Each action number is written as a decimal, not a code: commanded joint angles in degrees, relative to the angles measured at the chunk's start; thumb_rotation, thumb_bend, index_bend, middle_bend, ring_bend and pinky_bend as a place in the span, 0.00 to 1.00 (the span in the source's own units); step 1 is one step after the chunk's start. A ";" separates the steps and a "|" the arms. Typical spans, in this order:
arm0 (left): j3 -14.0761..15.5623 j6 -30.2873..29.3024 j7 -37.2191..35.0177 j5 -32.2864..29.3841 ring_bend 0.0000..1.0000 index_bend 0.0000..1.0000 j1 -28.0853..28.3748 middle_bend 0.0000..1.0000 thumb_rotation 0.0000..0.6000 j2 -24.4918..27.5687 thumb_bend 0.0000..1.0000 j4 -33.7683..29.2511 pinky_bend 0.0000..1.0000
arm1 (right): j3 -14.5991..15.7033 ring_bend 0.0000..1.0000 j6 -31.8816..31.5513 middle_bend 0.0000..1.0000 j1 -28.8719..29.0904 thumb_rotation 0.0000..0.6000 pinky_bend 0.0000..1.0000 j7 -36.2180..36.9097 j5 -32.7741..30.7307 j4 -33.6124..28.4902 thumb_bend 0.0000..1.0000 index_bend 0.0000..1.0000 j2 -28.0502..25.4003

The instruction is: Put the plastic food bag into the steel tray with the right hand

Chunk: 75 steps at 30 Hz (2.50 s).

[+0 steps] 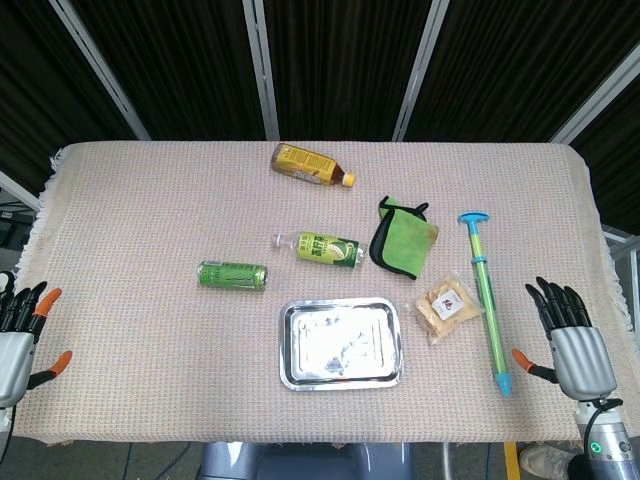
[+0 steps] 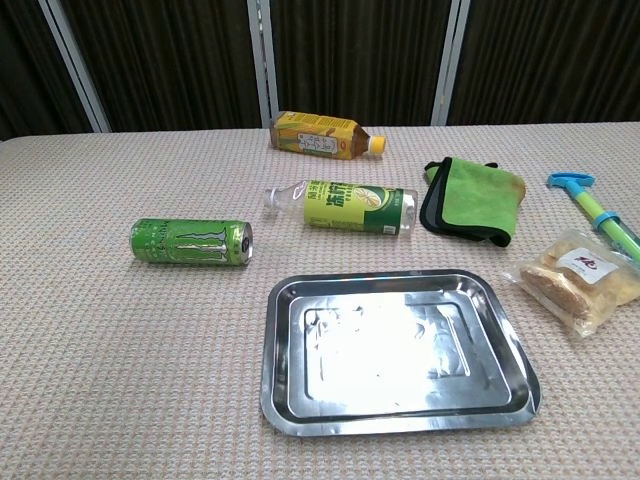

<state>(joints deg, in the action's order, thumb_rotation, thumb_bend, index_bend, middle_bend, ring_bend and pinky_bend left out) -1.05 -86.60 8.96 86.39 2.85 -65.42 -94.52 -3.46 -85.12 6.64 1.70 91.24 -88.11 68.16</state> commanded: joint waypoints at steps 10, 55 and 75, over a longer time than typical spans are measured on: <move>-0.25 2.10 -0.21 -1.54 0.00 0.09 0.77 0.00 1.00 -0.81 0.24 1.27 0.00 | -2.05 0.00 17.86 0.00 11.91 1.00 0.05 -5.33 -0.92 -8.41 0.06 0.00 -3.63; -0.28 2.77 -1.31 -2.67 0.00 0.09 0.96 0.00 1.00 -1.00 0.24 3.09 0.00 | -0.81 0.00 49.70 0.01 32.01 1.00 0.05 -12.30 -23.96 5.26 0.06 0.09 5.97; -0.19 3.04 -1.51 -2.63 0.00 0.09 1.07 0.00 1.00 -1.03 0.24 3.09 0.00 | -0.25 0.28 39.46 0.35 29.90 1.00 0.45 -10.43 -16.30 -0.75 0.16 0.52 2.83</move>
<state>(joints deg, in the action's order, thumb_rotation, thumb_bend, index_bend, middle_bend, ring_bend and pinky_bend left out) -1.24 -83.56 7.44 83.77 3.91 -66.46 -91.42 -3.55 -44.01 37.15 -9.31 73.21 -86.75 72.56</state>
